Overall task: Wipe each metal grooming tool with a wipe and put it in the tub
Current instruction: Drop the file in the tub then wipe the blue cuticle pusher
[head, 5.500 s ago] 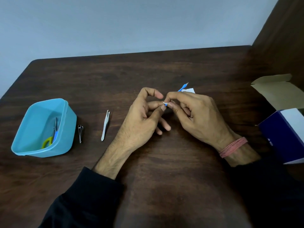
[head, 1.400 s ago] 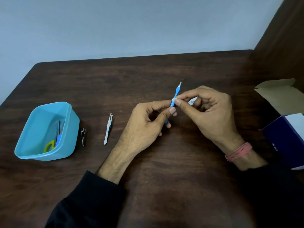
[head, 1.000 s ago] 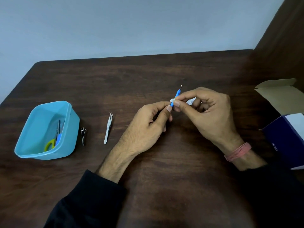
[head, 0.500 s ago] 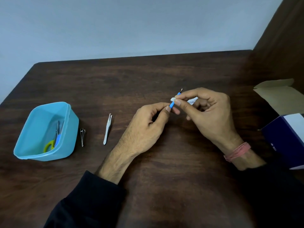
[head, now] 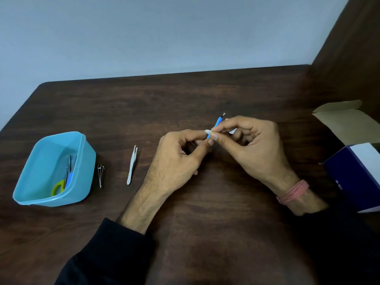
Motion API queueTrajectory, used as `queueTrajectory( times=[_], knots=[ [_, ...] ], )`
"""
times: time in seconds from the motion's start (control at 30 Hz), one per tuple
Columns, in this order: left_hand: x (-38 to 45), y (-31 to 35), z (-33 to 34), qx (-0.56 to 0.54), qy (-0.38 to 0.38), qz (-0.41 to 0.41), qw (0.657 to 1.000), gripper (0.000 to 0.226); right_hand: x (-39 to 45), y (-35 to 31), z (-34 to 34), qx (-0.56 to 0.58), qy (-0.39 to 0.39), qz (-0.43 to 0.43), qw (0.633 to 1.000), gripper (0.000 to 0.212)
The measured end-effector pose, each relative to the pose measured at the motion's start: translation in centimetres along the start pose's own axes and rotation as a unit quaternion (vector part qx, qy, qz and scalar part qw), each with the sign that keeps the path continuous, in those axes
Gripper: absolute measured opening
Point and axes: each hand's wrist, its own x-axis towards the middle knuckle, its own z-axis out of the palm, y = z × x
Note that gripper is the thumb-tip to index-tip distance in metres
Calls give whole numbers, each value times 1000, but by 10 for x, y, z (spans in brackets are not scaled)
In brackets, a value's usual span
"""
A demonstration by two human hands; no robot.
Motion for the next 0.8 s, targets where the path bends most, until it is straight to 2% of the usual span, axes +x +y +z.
queueTrajectory(
  times=[0.1,0.23,0.37,0.5,0.6,0.8],
  knots=[
    [0,-1,0,-5,1,0,1000,19,3,2,-1,13,33,31,999,4],
    [0,-2,0,-5,-2,7,1000,19,0,1,-1,-9,-1,4,1000,6],
    [0,-3,0,6,-13,4,1000,23,3,4,-2,4,34,25,999,4],
    [0,-2,1,6,-9,10,1000,24,2,4,-3,10,24,13,1000,4],
    [-1,0,-1,3,-7,6,1000,23,4,7,-5,13,51,32,998,5],
    [1,-1,0,-12,19,3,1000,21,2,5,-4,10,36,18,999,4]
  ],
)
